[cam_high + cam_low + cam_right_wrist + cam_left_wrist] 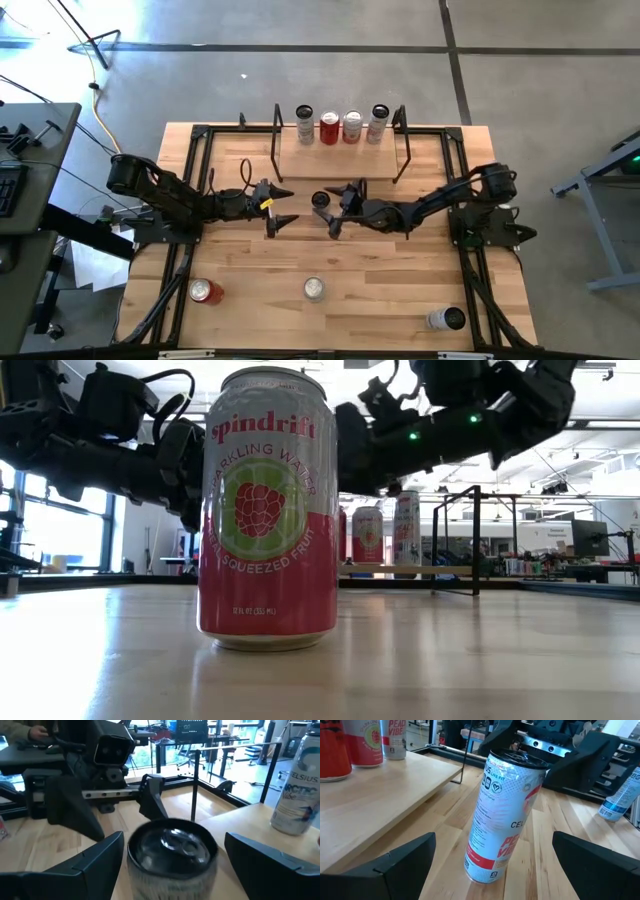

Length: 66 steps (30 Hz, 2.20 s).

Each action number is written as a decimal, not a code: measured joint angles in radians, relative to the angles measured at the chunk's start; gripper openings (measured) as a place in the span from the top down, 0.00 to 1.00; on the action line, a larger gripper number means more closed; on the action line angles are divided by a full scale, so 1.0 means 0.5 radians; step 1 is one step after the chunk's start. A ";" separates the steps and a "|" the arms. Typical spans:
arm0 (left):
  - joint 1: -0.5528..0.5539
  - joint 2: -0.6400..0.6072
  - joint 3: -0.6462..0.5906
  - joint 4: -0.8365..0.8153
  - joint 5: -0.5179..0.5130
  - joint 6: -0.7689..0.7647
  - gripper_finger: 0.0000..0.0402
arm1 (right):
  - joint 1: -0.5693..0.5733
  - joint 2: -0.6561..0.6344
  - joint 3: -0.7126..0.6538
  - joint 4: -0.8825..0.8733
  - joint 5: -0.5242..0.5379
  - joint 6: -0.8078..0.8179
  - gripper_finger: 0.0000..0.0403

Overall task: Place canned beverage on shelf
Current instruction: Put the white and red soda can on the shelf aligned with the other white and red soda can

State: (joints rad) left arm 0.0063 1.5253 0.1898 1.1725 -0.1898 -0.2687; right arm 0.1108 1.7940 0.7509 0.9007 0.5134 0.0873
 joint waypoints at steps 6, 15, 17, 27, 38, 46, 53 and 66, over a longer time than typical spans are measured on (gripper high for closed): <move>0.000 0.001 0.000 0.000 0.000 -0.002 0.02 | -0.001 0.074 0.136 -0.160 0.095 0.021 0.18; -0.002 0.001 0.000 -0.001 0.000 -0.017 0.02 | 0.000 0.070 0.161 -0.183 0.221 0.018 0.38; -0.002 0.001 0.000 0.000 0.000 -0.017 0.02 | 0.001 0.070 0.161 -0.182 0.219 -0.012 0.41; -0.002 0.001 0.001 -0.002 0.001 -0.017 0.02 | 0.001 -0.111 0.160 -0.327 0.059 -0.199 0.41; -0.001 0.001 0.002 -0.005 0.108 -0.017 0.02 | -0.127 -0.876 0.135 -1.268 -0.351 -0.642 0.41; -0.001 0.001 0.002 -0.003 0.108 -0.017 0.02 | -0.541 -1.548 0.135 -1.723 -1.053 -0.918 0.41; -0.001 0.001 0.002 -0.002 0.109 -0.020 0.02 | -1.231 -1.629 0.135 -1.815 -1.790 -1.015 0.41; -0.001 0.001 0.002 -0.002 0.114 -0.018 0.02 | -1.817 -1.303 0.135 -1.834 -2.342 -1.065 0.41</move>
State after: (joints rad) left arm 0.0059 1.5257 0.1905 1.1714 -0.1326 -0.2779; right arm -0.7979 1.1423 0.8185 -0.0165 -0.6574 -0.4454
